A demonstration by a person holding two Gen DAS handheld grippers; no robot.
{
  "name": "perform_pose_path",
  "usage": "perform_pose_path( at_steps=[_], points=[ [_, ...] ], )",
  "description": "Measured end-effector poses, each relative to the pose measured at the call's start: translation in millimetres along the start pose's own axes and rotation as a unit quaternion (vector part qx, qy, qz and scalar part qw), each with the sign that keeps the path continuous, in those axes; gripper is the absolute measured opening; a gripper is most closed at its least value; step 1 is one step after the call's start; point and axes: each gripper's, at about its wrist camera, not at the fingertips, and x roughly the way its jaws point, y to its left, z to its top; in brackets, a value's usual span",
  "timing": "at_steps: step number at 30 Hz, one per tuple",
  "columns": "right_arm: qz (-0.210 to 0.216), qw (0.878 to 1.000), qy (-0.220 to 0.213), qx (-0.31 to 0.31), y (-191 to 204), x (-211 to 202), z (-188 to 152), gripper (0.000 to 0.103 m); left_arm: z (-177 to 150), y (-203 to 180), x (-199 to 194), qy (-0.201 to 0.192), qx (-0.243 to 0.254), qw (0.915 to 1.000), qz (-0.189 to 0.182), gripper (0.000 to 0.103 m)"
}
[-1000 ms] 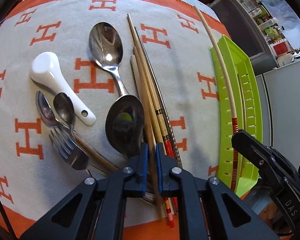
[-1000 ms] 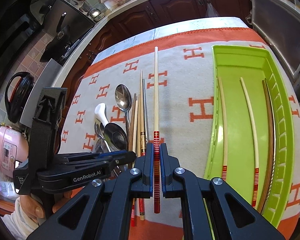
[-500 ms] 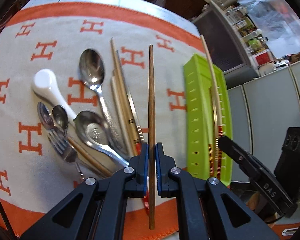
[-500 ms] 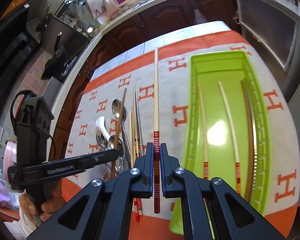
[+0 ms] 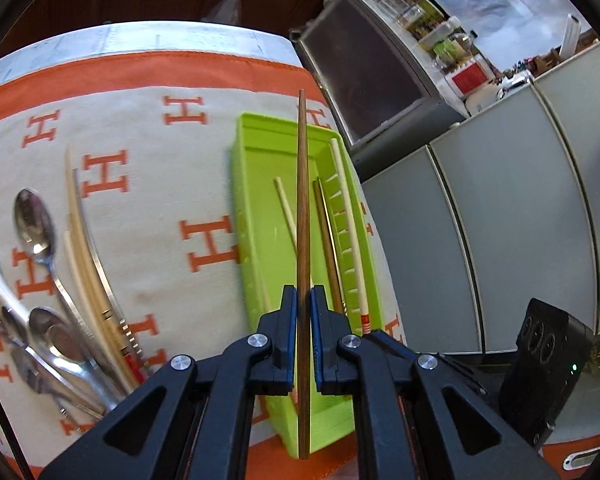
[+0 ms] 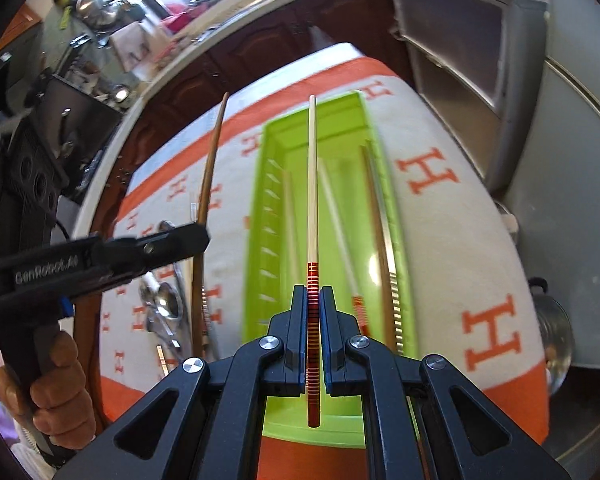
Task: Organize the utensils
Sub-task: 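Carry both chopsticks into the green tray and open both grippers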
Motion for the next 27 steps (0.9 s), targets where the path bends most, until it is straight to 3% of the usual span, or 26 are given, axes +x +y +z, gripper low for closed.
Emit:
perform_pose_path(
  at_steps=[3, 6, 8, 14, 17, 27],
  points=[
    [-0.016, 1.000, 0.014, 0.021, -14.3, 6.1, -0.7, 0.008, 0.8, -7.4, 16.0, 0.015, 0.007, 0.9998, 0.006, 0.005],
    [-0.029, 0.999, 0.007, 0.033, -20.2, 5.4, 0.6, 0.014, -4.6, -13.2, 21.3, 0.029, 0.021, 0.9989, 0.028, 0.013],
    [-0.035, 0.999, -0.004, 0.034, -21.4, 2.3, 0.9, 0.016, -10.7, -12.6, 16.3, 0.029, 0.029, 0.9984, 0.039, 0.023],
    [-0.034, 0.998, -0.015, 0.048, -26.0, -2.3, 4.9, 0.018, -25.6, -1.7, -6.2, 0.022, 0.033, 0.9971, 0.065, 0.030],
    [-0.038, 0.998, -0.017, 0.047, -22.8, -4.4, 4.8, 0.018, -33.3, 9.7, -17.4, 0.017, 0.023, 0.9970, 0.072, 0.039],
    [-0.034, 0.999, -0.008, 0.028, -4.4, 0.6, 1.8, 0.018, -55.1, 67.4, -61.2, -0.015, -0.037, 0.9945, 0.096, 0.042]
  ],
)
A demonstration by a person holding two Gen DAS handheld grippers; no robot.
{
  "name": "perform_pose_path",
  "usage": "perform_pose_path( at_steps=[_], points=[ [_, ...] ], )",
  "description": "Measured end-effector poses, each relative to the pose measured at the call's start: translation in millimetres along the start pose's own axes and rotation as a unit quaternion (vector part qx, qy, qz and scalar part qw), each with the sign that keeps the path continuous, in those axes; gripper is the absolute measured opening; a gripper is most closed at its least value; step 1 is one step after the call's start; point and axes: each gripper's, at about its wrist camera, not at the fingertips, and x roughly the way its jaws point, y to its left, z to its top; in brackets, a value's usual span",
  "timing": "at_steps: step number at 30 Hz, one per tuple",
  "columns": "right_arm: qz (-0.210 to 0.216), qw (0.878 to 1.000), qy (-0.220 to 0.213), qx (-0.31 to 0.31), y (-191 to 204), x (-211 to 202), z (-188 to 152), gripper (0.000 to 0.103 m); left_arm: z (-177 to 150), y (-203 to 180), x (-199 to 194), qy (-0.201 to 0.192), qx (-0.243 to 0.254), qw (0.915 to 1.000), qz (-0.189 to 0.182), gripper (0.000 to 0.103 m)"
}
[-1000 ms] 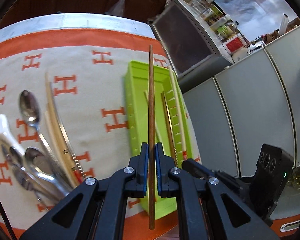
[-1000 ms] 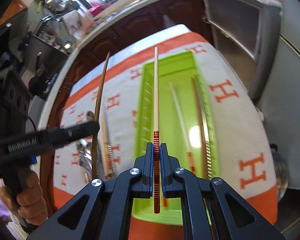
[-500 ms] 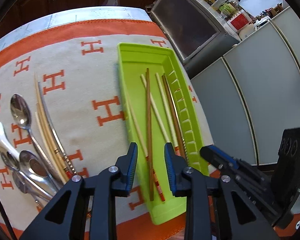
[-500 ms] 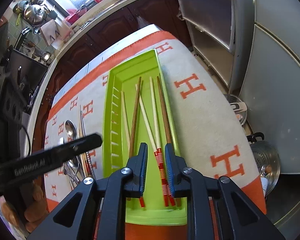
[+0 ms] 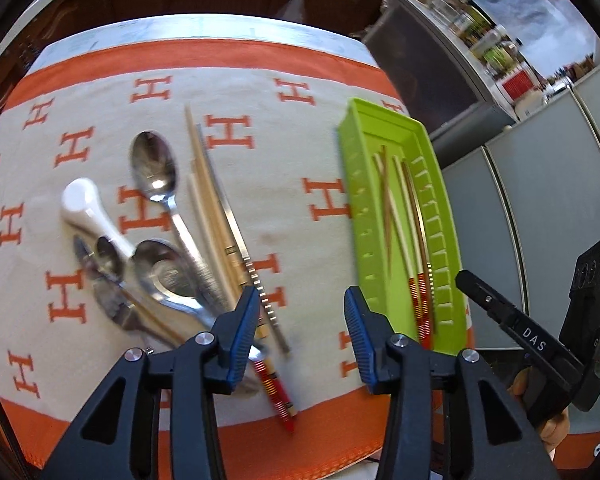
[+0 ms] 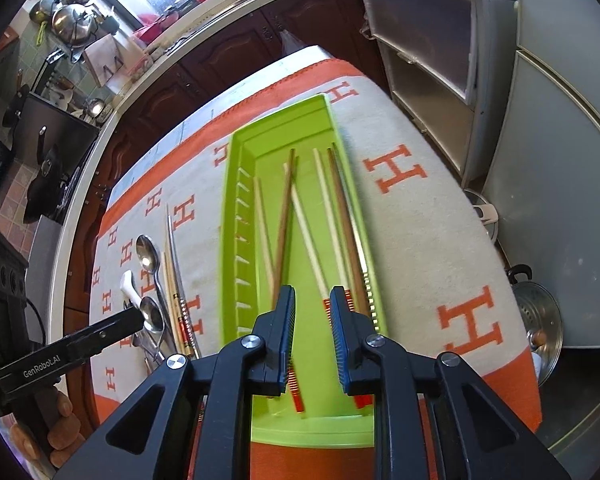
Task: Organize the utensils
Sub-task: 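Move both grippers back over the utensil pile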
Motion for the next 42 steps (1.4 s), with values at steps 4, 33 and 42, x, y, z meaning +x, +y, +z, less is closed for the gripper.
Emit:
perform_pose_path(
  at_steps=[4, 33, 42],
  points=[
    [0.007, 1.000, 0.005, -0.017, 12.5, 2.7, 0.3, 0.018, -9.7, 27.8, -10.8, -0.009, -0.026, 0.9994, 0.022, 0.042],
    [0.029, 0.979, 0.077, -0.187, 163.1, 30.1, -24.1, 0.022, -45.4, 142.2, -40.5, -0.046, -0.120, 0.9907, 0.043, 0.042],
    [0.013, 0.966, 0.128, -0.223, 193.3, 87.4, -3.5, 0.022, -26.9, 134.1, -30.4, -0.059, -0.100, 0.9917, 0.055, 0.060]
  ],
)
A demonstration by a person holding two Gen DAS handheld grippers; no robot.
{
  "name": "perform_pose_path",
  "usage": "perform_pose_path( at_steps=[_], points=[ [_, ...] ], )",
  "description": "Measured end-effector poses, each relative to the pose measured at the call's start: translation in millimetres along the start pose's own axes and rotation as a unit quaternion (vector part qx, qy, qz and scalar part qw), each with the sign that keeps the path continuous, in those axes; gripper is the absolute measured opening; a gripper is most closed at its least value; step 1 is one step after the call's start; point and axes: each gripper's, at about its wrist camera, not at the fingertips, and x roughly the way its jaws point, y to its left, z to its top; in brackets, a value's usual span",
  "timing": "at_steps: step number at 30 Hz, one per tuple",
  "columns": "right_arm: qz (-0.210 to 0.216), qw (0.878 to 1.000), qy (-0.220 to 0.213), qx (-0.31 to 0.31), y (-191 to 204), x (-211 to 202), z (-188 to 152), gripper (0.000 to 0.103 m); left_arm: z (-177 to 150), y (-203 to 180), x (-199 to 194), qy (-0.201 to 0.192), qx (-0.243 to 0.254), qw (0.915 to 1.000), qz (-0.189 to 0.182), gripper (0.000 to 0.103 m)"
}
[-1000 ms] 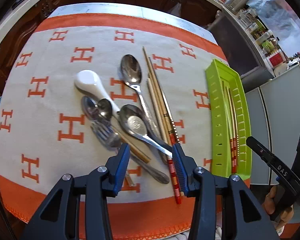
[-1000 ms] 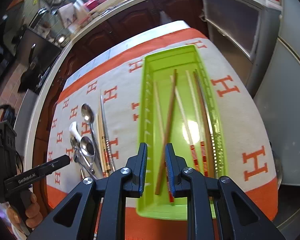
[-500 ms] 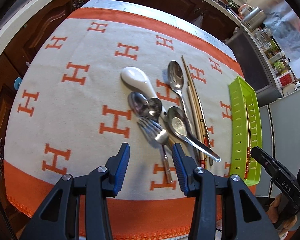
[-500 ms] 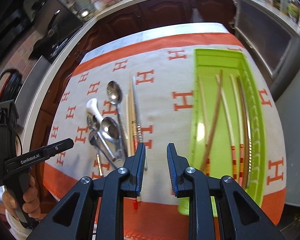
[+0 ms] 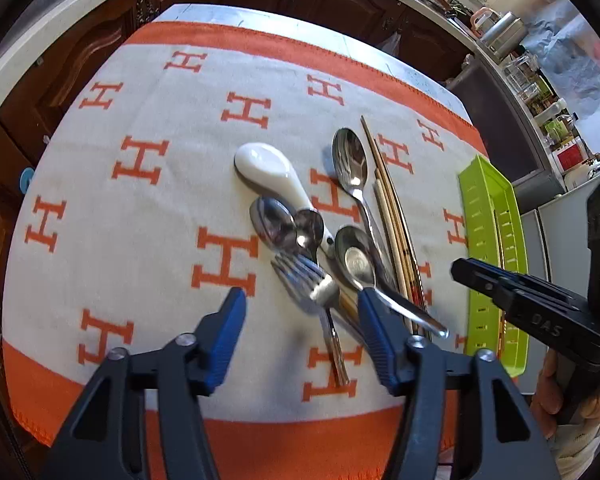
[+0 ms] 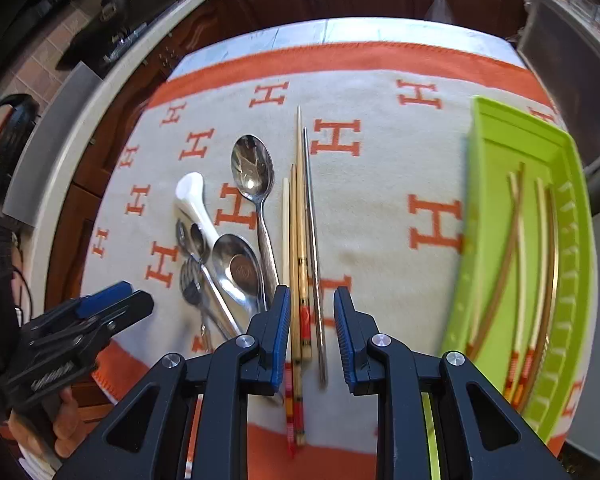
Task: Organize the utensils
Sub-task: 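Move both grippers back over the utensil pile, then grasp a thin metal chopstick from the pile with the right gripper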
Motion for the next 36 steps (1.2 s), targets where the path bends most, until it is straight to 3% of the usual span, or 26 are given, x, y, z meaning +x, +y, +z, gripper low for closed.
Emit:
perform_pose_path(
  at_steps=[11, 26, 29, 36],
  points=[
    [-0.028, 0.997, 0.063, -0.031, -0.1, 66.4, 36.0, 0.017, 18.9, 12.4, 11.0, -0.011, -0.011, 0.9999, 0.004, 0.061],
    [-0.089, 0.990, 0.041, -0.100, 24.1, 86.0, 55.6, 0.013, 24.3, -3.6, 22.4, 0.001, 0.009, 1.0000, -0.002, 0.062],
    [-0.093, 0.990, 0.030, -0.100, 23.5, 85.5, 55.7, 0.006, 28.9, -13.2, 21.4, -0.002, 0.015, 0.9999, -0.005, 0.062],
    [-0.017, 0.999, 0.020, -0.028, -10.4, 62.8, 46.8, 0.005, 47.4, -38.7, 24.9, -0.006, 0.027, 0.9995, -0.017, 0.062]
  ],
)
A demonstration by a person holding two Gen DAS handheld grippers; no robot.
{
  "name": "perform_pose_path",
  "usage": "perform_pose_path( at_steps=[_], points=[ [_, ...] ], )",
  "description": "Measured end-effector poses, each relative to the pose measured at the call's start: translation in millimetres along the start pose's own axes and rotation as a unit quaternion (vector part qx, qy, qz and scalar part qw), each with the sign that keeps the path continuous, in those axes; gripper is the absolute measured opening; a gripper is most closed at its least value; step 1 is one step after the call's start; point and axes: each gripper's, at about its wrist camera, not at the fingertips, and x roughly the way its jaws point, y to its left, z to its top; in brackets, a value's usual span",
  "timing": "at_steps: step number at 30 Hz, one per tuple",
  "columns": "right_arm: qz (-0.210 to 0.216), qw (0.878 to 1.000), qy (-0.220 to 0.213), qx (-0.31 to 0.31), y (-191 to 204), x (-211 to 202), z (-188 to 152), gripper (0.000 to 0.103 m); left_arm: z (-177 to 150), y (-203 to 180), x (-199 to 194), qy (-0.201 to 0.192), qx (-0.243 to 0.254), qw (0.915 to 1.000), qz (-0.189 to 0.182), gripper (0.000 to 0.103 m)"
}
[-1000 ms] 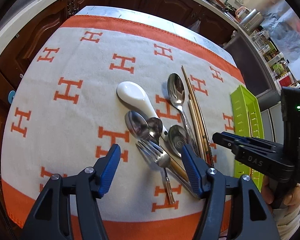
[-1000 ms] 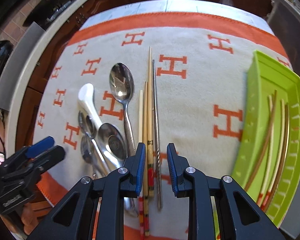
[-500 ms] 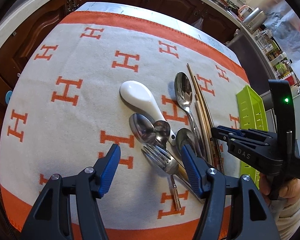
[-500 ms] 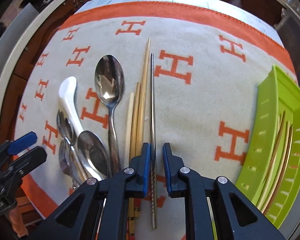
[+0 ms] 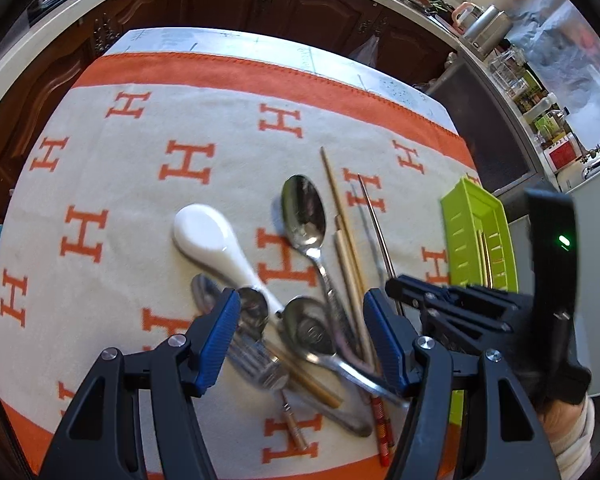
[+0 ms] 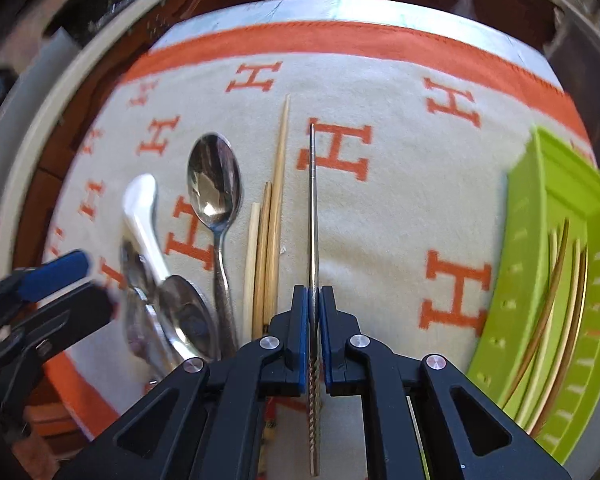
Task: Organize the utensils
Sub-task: 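Grasp a thin metal chopstick from the pile with the right gripper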
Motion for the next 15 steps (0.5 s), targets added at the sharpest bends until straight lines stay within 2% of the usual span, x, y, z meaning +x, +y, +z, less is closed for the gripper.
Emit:
perform_pose_path(
  at_steps=[3, 6, 11, 15],
  points=[
    [0.042, 0.998, -0.017, 0.036, -17.5, -23.8, -7.8, 0.005, 17.1, -10.1, 11.9, 0.012, -0.009, 0.9996, -0.022, 0.060],
    [0.066, 0.995, -0.041, 0.059, -35.1, -50.8, -17.0, 0.005, 29.4, -23.0, 25.0, 0.029, -0.007, 0.9988, -0.039, 0.051],
    [0.085, 0.989, -0.068, 0.101, -69.2, -88.1, -33.7, 0.005, 38.7, -47.9, 57.2, 0.071, 0.000, 0.9966, -0.042, 0.049],
    [0.079, 0.984, -0.091, 0.135, -100.7, -117.0, -55.7, 0.005, 35.9, -56.4, 79.4, 0.103, -0.007, 0.9941, -0.034, 0.048]
  ],
)
